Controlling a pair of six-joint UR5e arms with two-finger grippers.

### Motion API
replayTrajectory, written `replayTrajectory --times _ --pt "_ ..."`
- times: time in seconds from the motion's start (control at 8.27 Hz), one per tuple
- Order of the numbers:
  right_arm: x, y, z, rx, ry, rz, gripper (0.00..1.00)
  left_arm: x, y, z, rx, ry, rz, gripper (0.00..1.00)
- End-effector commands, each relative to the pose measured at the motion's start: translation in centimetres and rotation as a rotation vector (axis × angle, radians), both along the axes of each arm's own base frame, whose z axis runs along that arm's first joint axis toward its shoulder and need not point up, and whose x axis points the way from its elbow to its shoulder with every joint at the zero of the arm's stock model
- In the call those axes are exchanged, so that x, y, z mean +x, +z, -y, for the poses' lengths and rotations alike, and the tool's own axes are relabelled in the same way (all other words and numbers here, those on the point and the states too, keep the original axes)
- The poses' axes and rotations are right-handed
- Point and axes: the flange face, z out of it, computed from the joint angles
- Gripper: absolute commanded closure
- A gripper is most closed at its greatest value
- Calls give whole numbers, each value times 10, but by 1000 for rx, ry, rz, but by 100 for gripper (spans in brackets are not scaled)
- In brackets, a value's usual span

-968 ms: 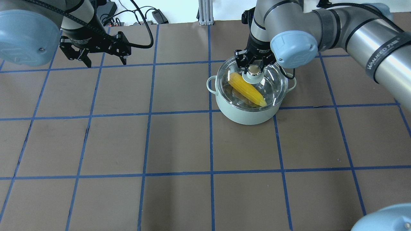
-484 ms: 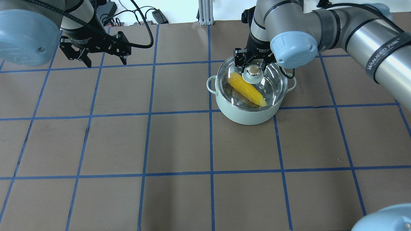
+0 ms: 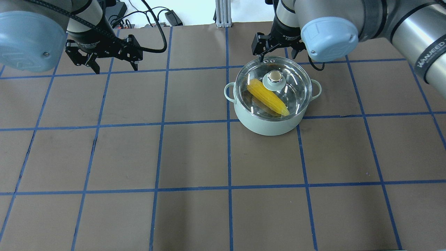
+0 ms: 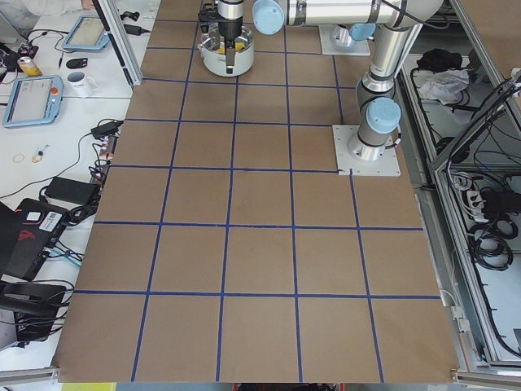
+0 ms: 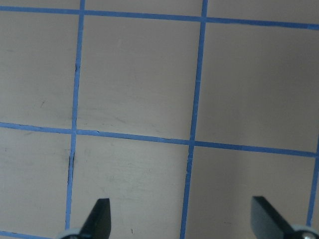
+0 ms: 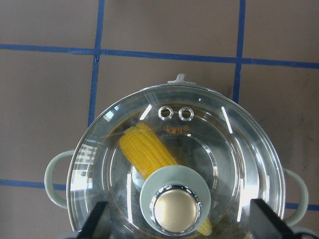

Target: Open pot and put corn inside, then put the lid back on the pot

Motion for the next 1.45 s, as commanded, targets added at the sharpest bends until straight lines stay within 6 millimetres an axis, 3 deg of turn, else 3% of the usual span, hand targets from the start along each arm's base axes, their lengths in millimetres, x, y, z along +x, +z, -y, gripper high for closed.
replayTrajectory --times 0.0,0.24,0.36,0.73,1.33 --pt "-15 72 -40 16 26 -38 0 0 3 -2 -4 0 -1 0" --pt "-35 118 -78 4 64 -81 0 -8 9 -7 -13 -12 -38 0" --pt "-45 127 -83 -6 51 -83 0 -15 16 -12 -24 -21 -107 0" --pt "-58 124 -84 15 60 -75 0 -15 20 -16 -25 -34 -104 0" --pt "-55 125 -83 8 72 -47 0 -15 14 -15 -21 -30 -104 0"
